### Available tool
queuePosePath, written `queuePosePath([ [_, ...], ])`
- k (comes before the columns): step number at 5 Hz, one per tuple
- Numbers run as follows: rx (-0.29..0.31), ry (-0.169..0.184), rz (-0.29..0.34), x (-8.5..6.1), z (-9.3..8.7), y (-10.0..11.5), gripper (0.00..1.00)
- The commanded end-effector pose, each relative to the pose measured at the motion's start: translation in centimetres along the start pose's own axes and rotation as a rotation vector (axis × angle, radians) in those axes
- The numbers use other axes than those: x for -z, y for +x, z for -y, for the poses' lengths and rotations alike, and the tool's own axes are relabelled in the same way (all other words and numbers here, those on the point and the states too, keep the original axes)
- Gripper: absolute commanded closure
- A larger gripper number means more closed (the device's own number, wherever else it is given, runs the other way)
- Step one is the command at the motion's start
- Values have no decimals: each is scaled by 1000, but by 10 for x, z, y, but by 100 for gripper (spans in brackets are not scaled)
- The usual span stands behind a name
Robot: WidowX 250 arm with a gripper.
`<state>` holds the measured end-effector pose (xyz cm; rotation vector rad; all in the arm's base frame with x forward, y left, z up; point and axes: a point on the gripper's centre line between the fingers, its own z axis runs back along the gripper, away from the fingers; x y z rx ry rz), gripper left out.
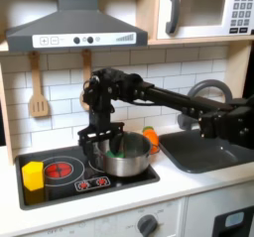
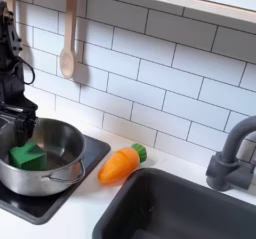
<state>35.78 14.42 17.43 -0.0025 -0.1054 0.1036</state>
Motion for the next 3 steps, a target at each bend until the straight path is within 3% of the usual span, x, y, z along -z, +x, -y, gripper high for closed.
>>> queuePosePath([
  [1, -7, 3, -22, 7, -2, -4, 0],
  [2, -10, 5, -28, 9, -2, -4, 100],
  [3, -20, 11, -19, 7, -7, -3, 100],
])
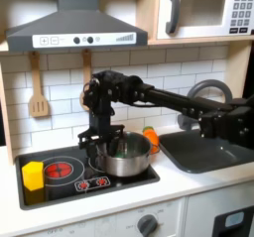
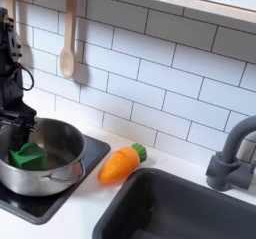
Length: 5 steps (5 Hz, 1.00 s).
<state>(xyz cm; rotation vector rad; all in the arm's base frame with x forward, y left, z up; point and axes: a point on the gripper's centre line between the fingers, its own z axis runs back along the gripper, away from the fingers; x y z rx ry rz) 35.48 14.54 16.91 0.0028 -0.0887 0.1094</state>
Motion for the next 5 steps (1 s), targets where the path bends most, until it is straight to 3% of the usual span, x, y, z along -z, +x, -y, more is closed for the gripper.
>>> queuePosePath([
  [1, -14, 8, -8, 4, -6, 0, 100],
  [5, -97, 15, -3, 5, -31, 6, 100],
])
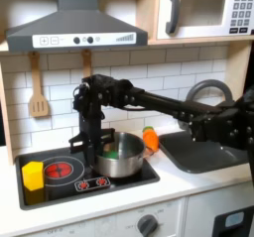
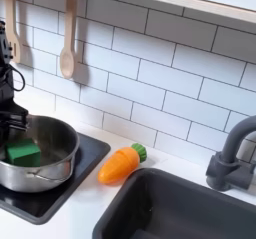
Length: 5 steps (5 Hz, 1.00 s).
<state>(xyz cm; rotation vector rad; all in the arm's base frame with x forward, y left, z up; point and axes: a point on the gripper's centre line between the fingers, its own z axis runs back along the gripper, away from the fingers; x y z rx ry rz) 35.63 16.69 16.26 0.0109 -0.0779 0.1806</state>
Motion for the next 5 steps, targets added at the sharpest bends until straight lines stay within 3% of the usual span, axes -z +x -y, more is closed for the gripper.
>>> queuePosePath([
  [1, -48, 7, 7, -1, -21, 6, 100],
  [5, -113, 15, 15, -5, -51, 6, 100],
])
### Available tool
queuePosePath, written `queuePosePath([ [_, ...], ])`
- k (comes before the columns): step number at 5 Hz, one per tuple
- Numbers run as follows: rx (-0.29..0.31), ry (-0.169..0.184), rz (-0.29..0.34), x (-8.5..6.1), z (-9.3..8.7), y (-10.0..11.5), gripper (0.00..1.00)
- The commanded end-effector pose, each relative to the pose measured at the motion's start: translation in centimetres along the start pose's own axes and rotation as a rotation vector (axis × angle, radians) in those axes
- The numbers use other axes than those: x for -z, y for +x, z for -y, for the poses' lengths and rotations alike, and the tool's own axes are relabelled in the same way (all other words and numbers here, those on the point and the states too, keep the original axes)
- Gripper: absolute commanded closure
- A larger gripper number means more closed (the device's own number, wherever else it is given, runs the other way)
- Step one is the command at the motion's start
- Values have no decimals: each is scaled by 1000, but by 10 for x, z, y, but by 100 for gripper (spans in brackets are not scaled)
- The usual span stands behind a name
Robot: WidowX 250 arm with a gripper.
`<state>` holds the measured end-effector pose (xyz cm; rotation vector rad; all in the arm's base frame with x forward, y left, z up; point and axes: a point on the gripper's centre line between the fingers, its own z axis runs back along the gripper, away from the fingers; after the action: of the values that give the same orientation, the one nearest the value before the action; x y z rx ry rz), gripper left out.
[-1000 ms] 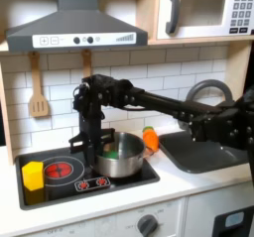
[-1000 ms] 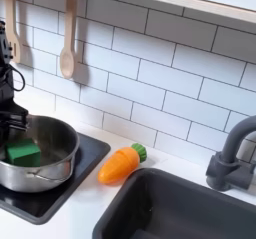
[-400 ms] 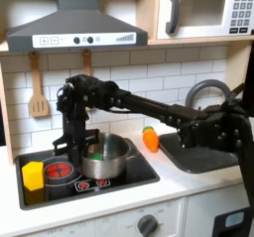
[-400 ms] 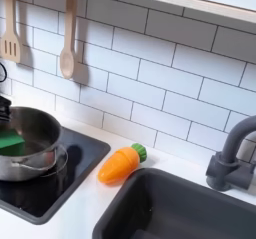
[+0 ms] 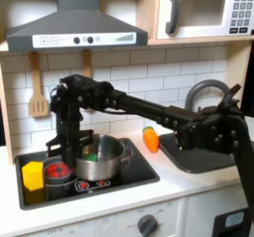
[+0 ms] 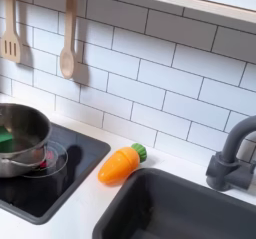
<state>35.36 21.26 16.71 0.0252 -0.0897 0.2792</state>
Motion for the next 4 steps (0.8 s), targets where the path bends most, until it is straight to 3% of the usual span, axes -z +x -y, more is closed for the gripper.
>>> queuePosePath([
  [1, -23, 2, 4, -2, -8, 1, 100],
  [2, -26, 1, 0, -2, -10, 0, 0],
  [4, -42, 17, 16, -7, -20, -3, 0],
])
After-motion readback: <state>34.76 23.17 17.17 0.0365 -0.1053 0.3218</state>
